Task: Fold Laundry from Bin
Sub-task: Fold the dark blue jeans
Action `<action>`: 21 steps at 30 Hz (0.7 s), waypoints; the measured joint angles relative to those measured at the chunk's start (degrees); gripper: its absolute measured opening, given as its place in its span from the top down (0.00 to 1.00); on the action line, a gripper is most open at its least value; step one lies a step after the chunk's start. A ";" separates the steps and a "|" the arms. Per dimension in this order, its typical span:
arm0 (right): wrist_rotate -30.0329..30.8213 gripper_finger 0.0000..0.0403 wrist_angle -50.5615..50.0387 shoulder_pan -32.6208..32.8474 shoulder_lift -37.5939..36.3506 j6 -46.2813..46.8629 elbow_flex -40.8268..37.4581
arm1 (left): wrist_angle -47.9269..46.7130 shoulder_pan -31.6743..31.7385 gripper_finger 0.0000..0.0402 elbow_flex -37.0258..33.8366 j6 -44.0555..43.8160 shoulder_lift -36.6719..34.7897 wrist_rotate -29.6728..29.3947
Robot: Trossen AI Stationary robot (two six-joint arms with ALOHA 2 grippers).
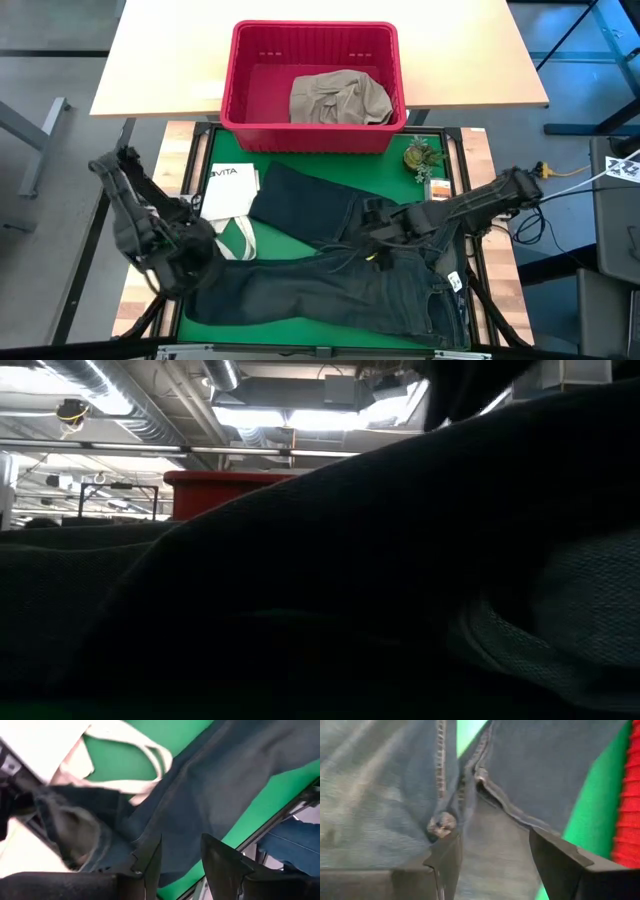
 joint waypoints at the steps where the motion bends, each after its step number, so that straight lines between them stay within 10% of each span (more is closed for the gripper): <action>1: -1.19 0.44 1.92 0.00 -1.74 1.06 -2.82 | 0.00 -1.17 0.68 -1.25 -1.70 -1.11 0.08; 21: -9.67 0.44 16.56 0.00 -8.04 7.62 -17.42 | 1.60 -5.13 0.68 -18.69 -6.94 -3.14 13.40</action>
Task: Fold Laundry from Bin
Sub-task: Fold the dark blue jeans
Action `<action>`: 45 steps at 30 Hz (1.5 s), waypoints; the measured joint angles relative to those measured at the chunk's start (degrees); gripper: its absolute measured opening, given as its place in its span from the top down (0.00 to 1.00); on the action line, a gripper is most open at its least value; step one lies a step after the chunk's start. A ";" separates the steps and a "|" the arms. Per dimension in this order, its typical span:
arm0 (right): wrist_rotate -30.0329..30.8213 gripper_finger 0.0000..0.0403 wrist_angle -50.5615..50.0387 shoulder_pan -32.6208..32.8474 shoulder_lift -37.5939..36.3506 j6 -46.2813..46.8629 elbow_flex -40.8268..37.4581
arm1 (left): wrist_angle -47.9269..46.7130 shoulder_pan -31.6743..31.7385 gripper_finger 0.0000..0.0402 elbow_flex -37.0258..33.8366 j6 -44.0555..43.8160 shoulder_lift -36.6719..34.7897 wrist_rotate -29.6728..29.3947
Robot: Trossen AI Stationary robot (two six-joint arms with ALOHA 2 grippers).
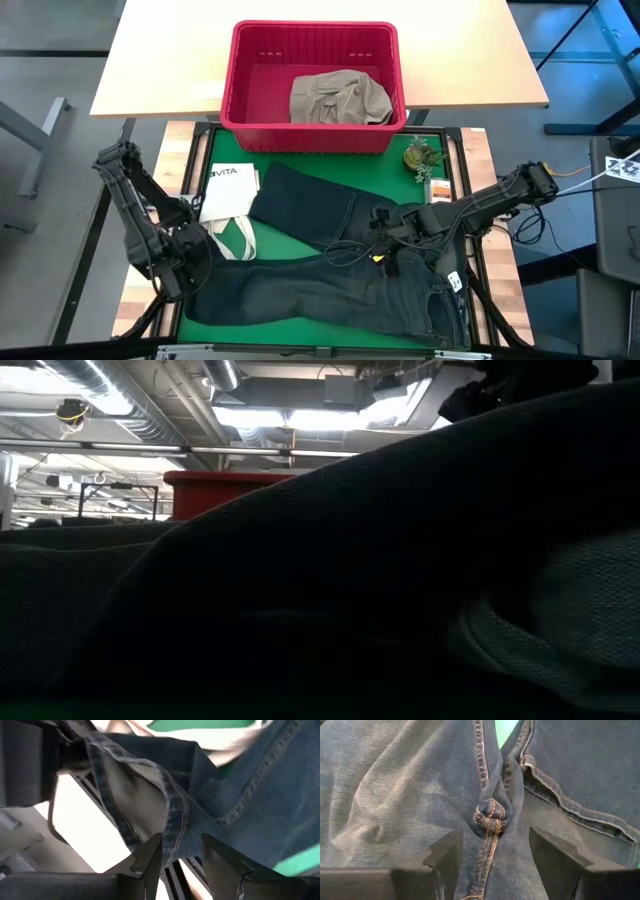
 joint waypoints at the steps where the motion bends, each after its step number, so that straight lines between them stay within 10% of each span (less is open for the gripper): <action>1: 0.00 0.44 0.34 0.00 0.00 0.00 0.00 | 0.77 0.00 0.68 -0.08 0.29 0.00 0.60; 11: -0.02 0.44 3.37 0.00 0.02 -0.04 0.00 | 4.57 0.02 0.98 1.48 4.60 0.02 4.44; 20: 0.00 0.44 3.65 0.00 0.02 -0.11 0.00 | 3.48 -0.61 1.00 9.67 4.29 0.00 3.10; 45: -0.02 0.44 3.56 0.02 0.03 -0.13 0.04 | -0.15 -0.50 0.50 -4.21 -0.20 0.02 3.28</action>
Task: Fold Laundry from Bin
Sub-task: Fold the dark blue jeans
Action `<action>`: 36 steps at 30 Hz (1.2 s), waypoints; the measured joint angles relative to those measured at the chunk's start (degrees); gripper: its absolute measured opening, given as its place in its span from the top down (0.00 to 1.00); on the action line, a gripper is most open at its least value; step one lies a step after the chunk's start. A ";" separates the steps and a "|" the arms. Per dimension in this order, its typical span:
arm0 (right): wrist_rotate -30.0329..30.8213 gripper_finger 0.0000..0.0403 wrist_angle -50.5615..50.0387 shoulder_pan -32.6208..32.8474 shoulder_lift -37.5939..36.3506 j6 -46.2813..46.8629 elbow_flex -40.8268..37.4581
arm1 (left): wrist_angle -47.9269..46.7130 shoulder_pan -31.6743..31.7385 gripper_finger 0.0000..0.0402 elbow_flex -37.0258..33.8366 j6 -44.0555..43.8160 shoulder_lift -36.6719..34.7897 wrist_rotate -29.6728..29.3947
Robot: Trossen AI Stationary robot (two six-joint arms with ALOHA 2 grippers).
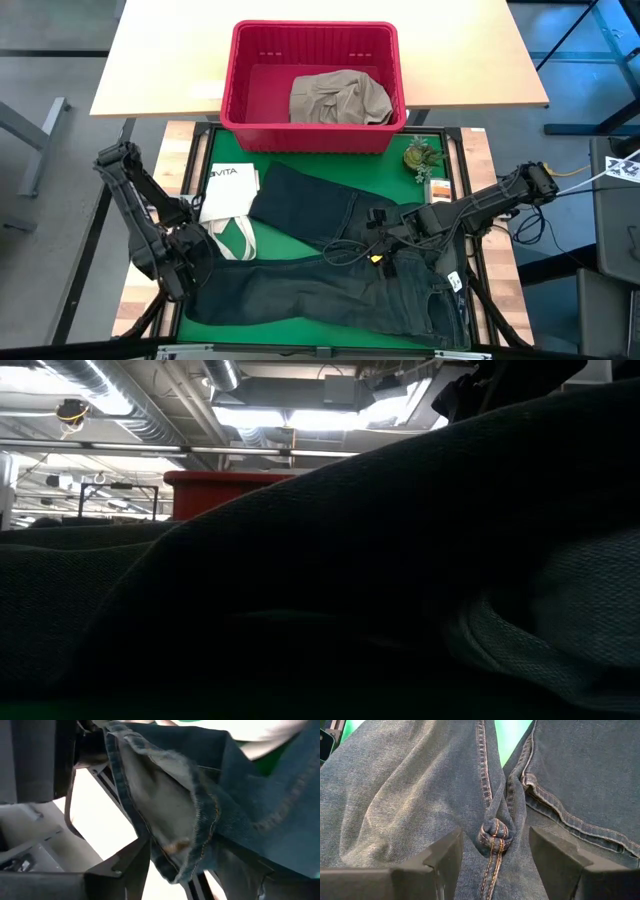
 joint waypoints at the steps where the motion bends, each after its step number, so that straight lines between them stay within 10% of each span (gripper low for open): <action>1: 0.00 0.44 -0.02 0.00 -0.01 0.00 0.00 | 0.45 0.00 0.49 -0.79 0.01 0.00 -0.07; 11: 0.00 0.44 -0.02 0.00 0.01 0.00 0.00 | 19.92 -0.02 0.60 -5.92 9.33 0.00 0.17; 19: 0.00 0.44 -0.01 0.00 0.01 0.02 0.00 | 21.11 0.09 0.96 -5.46 7.55 0.00 2.50; 27: 0.00 0.44 0.01 0.00 0.01 0.02 0.00 | 11.11 0.85 0.99 7.46 6.37 0.00 9.46; 36: 0.00 0.44 0.07 0.00 0.03 0.02 0.00 | 12.47 1.09 1.00 23.03 4.89 -0.07 -5.51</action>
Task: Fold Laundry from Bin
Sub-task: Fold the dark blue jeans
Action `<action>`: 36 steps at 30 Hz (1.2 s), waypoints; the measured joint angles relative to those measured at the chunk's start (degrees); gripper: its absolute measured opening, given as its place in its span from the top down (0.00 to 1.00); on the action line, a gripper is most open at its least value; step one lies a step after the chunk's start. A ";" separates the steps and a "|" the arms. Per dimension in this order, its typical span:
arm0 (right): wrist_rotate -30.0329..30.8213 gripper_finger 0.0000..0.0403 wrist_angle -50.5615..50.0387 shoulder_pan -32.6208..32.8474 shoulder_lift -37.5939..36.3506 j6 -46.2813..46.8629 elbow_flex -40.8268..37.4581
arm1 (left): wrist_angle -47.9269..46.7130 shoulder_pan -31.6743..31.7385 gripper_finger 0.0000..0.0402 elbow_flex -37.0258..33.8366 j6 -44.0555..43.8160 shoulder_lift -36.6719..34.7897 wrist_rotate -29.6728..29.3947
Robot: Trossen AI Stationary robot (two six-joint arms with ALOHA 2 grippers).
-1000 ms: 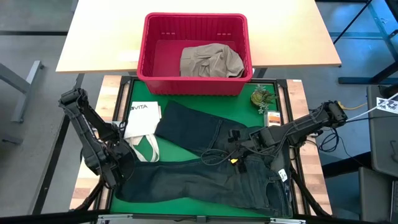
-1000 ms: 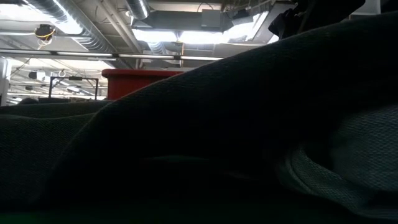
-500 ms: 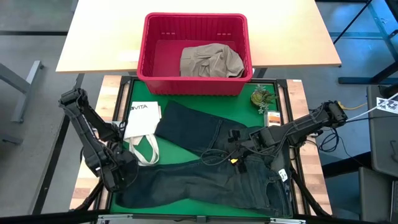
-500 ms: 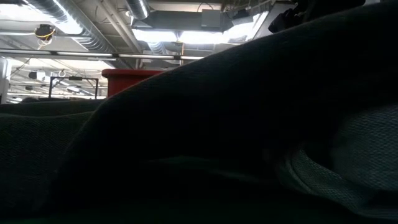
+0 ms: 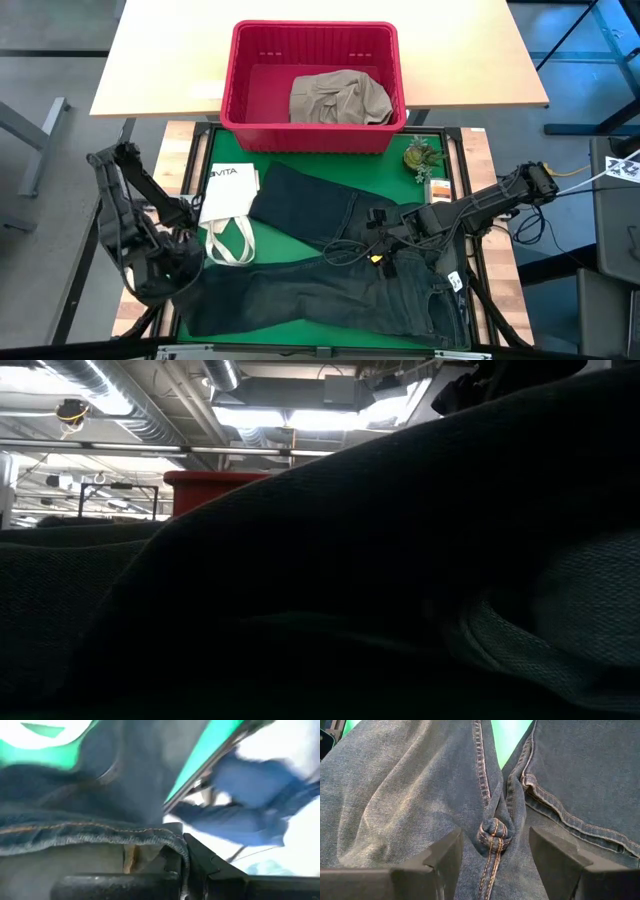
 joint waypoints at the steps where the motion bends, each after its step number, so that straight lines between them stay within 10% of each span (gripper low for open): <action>1: 0.00 0.44 0.06 0.00 0.00 0.00 0.00 | 0.90 0.21 1.00 0.56 0.02 0.00 -1.87; 10: 0.00 0.44 2.56 0.00 0.00 0.00 0.02 | 14.41 5.76 1.00 0.74 17.22 2.57 -15.44; 36: -8.15 0.44 2.11 0.04 -1.23 -1.14 0.10 | 52.84 26.14 0.99 0.74 56.80 23.05 -8.42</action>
